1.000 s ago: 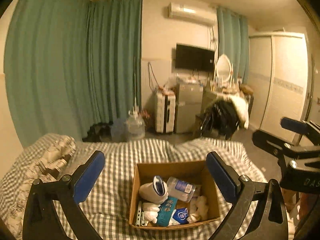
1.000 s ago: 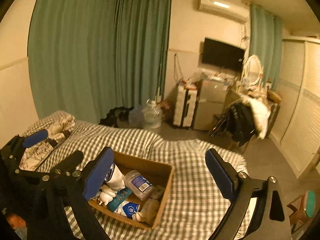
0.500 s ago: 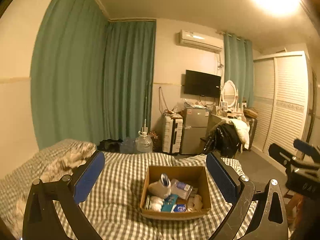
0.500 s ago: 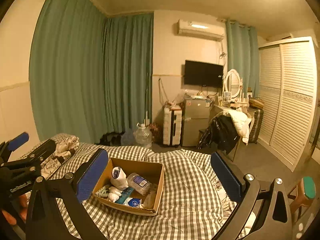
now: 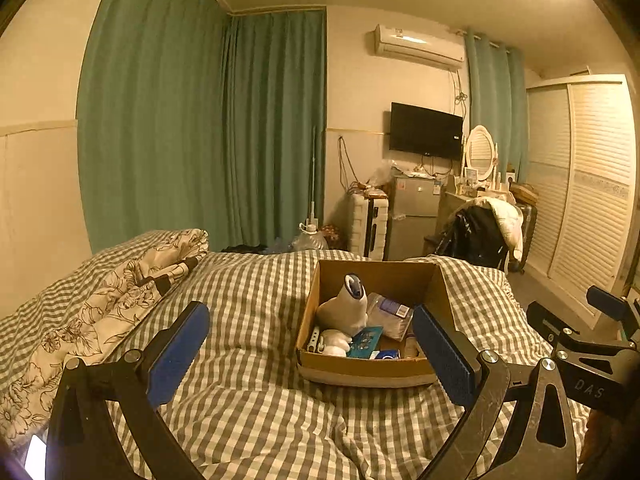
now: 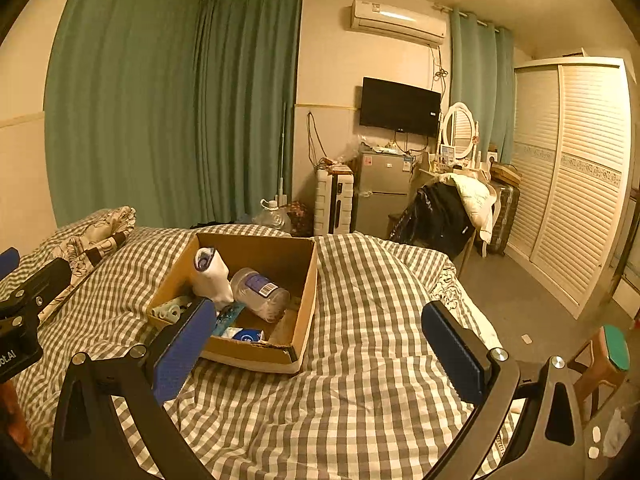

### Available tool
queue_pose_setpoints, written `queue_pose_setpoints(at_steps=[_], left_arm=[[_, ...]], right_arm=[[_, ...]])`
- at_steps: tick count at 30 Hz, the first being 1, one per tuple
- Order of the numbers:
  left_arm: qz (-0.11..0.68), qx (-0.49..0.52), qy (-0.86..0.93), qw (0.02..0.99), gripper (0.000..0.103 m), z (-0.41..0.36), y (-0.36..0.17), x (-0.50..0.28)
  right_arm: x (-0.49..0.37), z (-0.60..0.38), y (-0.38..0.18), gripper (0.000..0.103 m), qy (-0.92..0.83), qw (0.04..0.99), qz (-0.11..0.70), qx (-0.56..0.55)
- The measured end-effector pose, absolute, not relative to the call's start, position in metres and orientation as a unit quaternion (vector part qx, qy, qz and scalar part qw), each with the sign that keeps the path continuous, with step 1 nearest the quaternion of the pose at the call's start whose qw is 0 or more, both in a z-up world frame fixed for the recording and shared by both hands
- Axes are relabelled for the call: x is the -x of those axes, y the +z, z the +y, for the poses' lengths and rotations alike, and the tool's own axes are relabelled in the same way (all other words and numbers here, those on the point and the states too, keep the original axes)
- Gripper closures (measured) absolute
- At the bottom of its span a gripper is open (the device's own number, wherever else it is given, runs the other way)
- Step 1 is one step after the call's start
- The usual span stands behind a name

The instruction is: Organize objects

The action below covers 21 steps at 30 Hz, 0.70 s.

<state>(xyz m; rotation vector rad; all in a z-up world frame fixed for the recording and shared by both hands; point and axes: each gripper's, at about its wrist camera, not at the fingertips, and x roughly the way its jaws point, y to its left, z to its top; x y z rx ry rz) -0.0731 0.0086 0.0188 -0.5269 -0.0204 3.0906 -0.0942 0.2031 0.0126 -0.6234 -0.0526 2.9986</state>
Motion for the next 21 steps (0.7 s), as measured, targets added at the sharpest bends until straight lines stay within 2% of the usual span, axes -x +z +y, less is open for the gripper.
queue_pose_setpoints(at_steps=[21], left_arm=[[-0.006, 0.173, 0.985, 0.009, 0.000, 0.0117, 0.0214, 0.0694]], right_arm=[[0.0929, 0.2029, 0.0157, 0.000, 0.978, 0.035, -0.016, 0.206]])
